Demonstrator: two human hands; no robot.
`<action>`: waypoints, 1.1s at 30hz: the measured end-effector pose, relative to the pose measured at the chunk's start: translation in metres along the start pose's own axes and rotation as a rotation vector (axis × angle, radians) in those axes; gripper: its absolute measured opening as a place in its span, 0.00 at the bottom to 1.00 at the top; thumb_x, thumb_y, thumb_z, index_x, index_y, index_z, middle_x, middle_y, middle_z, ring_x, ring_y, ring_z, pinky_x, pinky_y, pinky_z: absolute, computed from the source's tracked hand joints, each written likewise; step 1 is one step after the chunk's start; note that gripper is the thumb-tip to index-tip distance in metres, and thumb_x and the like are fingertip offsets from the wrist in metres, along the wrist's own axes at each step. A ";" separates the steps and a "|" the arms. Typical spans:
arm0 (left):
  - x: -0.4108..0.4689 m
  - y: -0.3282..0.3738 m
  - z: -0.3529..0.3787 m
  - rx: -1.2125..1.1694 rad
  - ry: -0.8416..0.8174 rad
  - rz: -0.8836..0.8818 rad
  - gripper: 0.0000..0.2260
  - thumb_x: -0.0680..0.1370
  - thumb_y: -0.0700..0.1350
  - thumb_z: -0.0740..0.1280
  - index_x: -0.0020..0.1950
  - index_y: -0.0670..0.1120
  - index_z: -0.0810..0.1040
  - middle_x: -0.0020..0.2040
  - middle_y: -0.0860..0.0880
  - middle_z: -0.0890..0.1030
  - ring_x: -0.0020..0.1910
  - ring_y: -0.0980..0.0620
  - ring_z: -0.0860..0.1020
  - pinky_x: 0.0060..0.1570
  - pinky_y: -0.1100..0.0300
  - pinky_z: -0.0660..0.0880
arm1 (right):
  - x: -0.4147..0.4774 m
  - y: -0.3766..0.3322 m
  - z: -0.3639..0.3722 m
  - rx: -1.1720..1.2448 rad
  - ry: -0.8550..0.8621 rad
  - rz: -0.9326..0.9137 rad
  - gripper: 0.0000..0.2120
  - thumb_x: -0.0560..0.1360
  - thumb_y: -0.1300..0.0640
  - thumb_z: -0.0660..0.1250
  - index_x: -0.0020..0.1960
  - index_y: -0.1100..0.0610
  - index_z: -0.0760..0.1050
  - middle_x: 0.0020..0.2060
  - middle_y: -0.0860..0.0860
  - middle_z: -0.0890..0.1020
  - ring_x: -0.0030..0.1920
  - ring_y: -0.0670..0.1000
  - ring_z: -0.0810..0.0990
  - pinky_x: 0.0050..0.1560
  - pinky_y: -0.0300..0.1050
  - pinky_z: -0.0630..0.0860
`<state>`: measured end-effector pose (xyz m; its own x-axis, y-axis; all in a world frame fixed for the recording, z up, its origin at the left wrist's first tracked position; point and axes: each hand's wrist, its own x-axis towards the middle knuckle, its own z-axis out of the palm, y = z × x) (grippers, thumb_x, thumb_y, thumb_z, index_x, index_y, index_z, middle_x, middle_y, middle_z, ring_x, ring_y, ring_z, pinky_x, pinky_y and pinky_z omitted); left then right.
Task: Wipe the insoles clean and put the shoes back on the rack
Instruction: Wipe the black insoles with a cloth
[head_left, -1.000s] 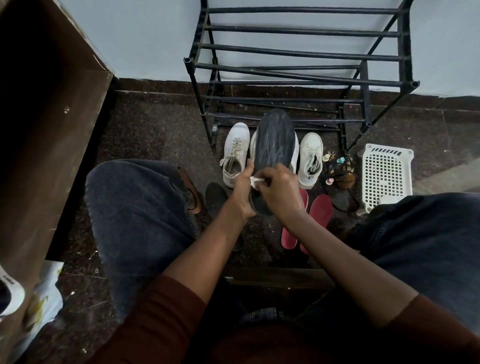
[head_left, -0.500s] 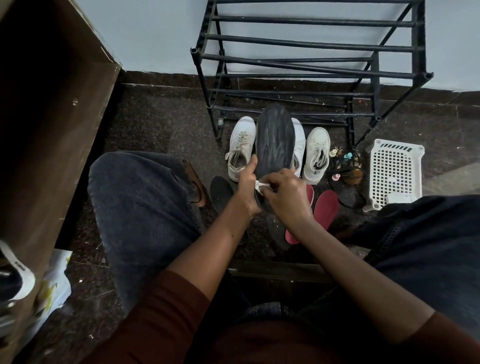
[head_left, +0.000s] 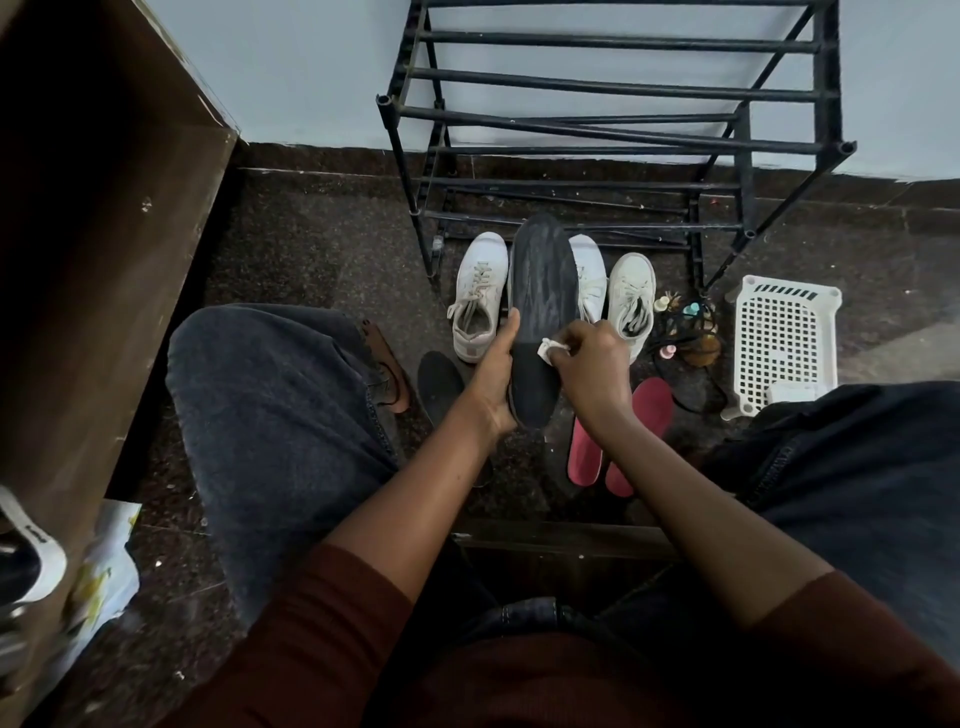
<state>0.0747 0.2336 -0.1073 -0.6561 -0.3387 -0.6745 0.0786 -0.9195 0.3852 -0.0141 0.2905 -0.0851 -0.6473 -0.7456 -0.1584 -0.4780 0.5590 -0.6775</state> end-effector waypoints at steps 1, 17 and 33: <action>0.000 0.001 -0.001 -0.017 -0.003 0.010 0.28 0.80 0.61 0.55 0.51 0.40 0.84 0.50 0.42 0.83 0.49 0.48 0.82 0.59 0.54 0.74 | 0.000 -0.001 0.000 0.037 -0.002 0.019 0.05 0.71 0.64 0.69 0.46 0.62 0.79 0.44 0.59 0.77 0.44 0.55 0.76 0.41 0.40 0.69; 0.008 0.014 -0.012 -0.196 -0.196 0.117 0.28 0.77 0.58 0.56 0.54 0.36 0.82 0.53 0.37 0.81 0.52 0.40 0.80 0.56 0.46 0.76 | -0.025 -0.018 -0.014 0.903 -0.280 0.486 0.10 0.65 0.74 0.70 0.34 0.62 0.74 0.32 0.57 0.77 0.35 0.53 0.75 0.36 0.43 0.71; 0.005 0.010 -0.008 -0.148 -0.224 0.152 0.28 0.77 0.62 0.52 0.62 0.41 0.73 0.54 0.41 0.76 0.48 0.43 0.76 0.42 0.49 0.79 | 0.004 -0.018 -0.025 0.039 0.004 -0.061 0.08 0.71 0.65 0.68 0.50 0.61 0.80 0.46 0.58 0.82 0.42 0.49 0.81 0.45 0.32 0.72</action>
<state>0.0781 0.2215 -0.1120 -0.7761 -0.4375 -0.4542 0.2863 -0.8862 0.3643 -0.0233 0.2862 -0.0558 -0.6203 -0.7761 -0.1135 -0.4929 0.4983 -0.7132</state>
